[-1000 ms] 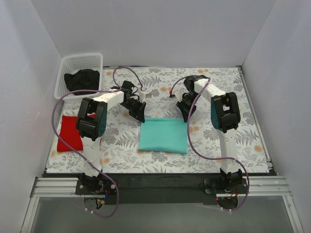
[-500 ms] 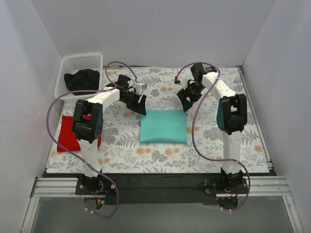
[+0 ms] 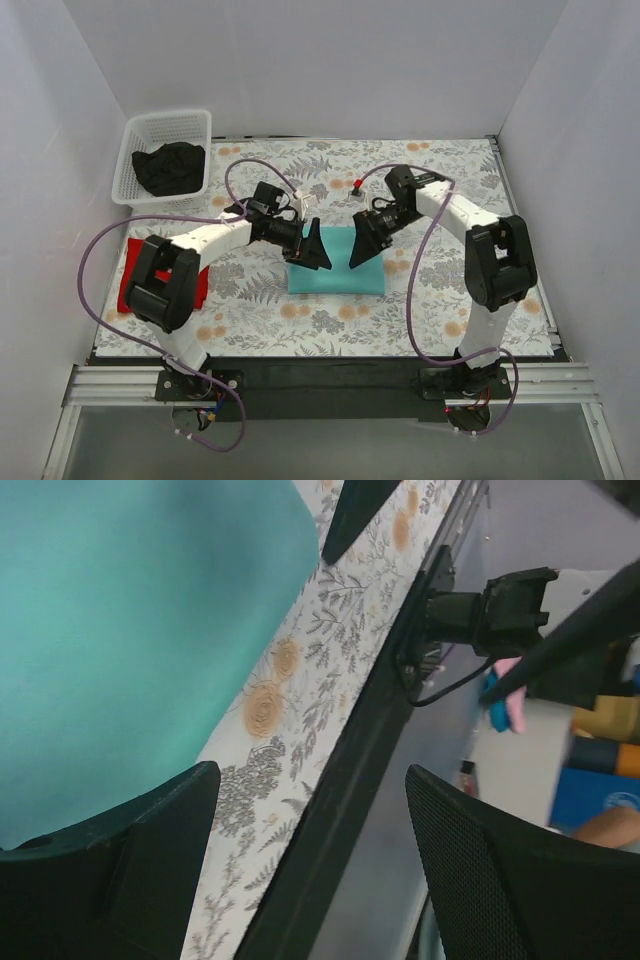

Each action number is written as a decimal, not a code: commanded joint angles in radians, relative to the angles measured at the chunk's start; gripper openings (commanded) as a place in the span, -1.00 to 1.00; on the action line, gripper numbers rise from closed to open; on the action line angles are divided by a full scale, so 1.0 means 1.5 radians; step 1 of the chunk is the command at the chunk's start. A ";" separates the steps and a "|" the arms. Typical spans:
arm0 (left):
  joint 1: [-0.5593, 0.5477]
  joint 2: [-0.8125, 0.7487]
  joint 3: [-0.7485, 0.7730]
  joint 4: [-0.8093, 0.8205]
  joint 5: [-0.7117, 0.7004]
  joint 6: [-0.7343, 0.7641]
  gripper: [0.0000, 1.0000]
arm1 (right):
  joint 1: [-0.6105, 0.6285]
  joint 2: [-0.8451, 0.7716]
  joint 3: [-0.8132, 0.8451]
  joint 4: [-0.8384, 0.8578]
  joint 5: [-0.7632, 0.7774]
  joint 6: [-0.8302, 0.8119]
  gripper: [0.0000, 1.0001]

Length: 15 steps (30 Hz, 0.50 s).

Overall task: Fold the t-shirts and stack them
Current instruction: Fold the tshirt

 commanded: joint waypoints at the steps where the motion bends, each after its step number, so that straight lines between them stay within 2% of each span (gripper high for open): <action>1: -0.010 0.032 -0.019 0.073 0.067 -0.118 0.49 | 0.033 0.015 -0.038 0.066 -0.114 0.083 0.97; 5: -0.010 0.095 -0.048 0.089 0.064 -0.152 0.49 | 0.035 0.063 -0.121 0.102 -0.091 0.091 0.97; 9: 0.016 0.180 -0.066 0.054 0.047 -0.114 0.49 | 0.012 0.113 -0.173 0.125 -0.036 0.092 0.97; 15: 0.070 0.226 -0.095 0.024 -0.016 -0.069 0.50 | -0.044 0.138 -0.222 0.150 0.104 0.100 0.97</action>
